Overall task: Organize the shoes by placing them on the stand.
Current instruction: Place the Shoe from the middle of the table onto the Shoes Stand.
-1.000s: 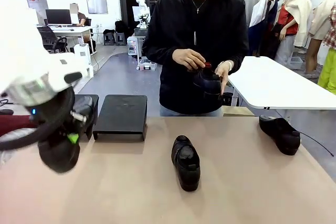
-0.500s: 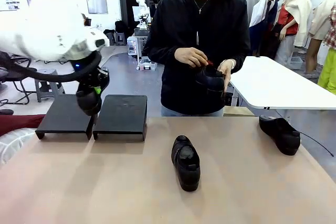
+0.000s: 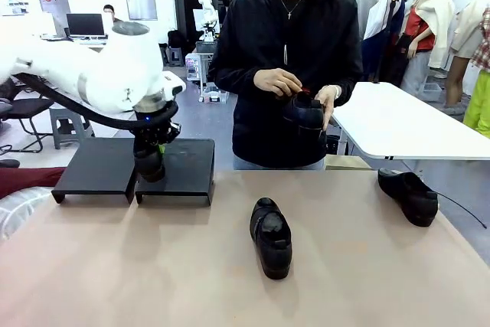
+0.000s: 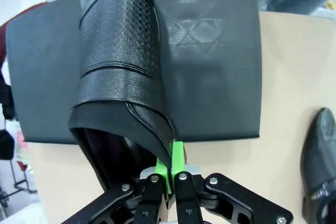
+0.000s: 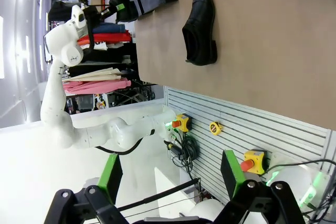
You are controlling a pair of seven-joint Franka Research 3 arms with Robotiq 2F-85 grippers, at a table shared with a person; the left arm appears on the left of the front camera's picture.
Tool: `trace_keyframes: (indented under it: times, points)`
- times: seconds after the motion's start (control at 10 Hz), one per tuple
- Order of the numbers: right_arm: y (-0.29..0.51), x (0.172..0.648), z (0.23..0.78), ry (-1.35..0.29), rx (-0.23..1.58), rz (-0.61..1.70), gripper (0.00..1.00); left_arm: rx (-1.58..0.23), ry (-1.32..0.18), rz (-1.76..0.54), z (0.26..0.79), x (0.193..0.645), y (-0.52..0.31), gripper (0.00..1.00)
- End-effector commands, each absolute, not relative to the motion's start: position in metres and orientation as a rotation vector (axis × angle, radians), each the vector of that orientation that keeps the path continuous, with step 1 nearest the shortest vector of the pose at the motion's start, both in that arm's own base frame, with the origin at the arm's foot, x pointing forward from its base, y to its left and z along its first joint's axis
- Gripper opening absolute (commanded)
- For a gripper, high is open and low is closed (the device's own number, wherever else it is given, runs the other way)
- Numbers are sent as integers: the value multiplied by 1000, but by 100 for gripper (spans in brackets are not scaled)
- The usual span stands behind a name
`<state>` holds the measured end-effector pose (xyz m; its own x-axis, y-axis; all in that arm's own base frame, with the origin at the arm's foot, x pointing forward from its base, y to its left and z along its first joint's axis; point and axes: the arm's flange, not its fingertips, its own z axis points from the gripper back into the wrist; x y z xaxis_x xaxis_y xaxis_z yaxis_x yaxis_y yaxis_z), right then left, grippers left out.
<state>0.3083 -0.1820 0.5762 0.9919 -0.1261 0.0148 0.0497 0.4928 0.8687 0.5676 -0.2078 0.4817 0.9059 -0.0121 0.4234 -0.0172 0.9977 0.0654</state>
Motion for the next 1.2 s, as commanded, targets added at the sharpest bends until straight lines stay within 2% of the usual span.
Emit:
trace_keyframes:
  times: [0.0, 0.6, 0.7, 0.8, 0.9, 1.1]
  points:
    - [-181, 308, 582, -74, 1067, -117, 100, 133, -505, 47, 475, 577, -221, 0]
    - [-181, 308, 582, -74, 1067, -117, 100, 191, -579, -72, 448, 589, -219, 0]
    - [-181, 308, 582, -74, 1067, -117, 100, 197, -578, -81, 445, 590, -220, 28]
    - [-181, 308, 582, -74, 1067, -117, 100, 206, -578, -99, 443, 589, -223, 88]
    - [-181, 308, 582, -74, 1067, -117, 100, 212, -585, -120, 442, 587, -226, 100]
    - [-181, 308, 582, -74, 1067, -117, 100, 228, -599, -125, 444, 583, -227, 100]
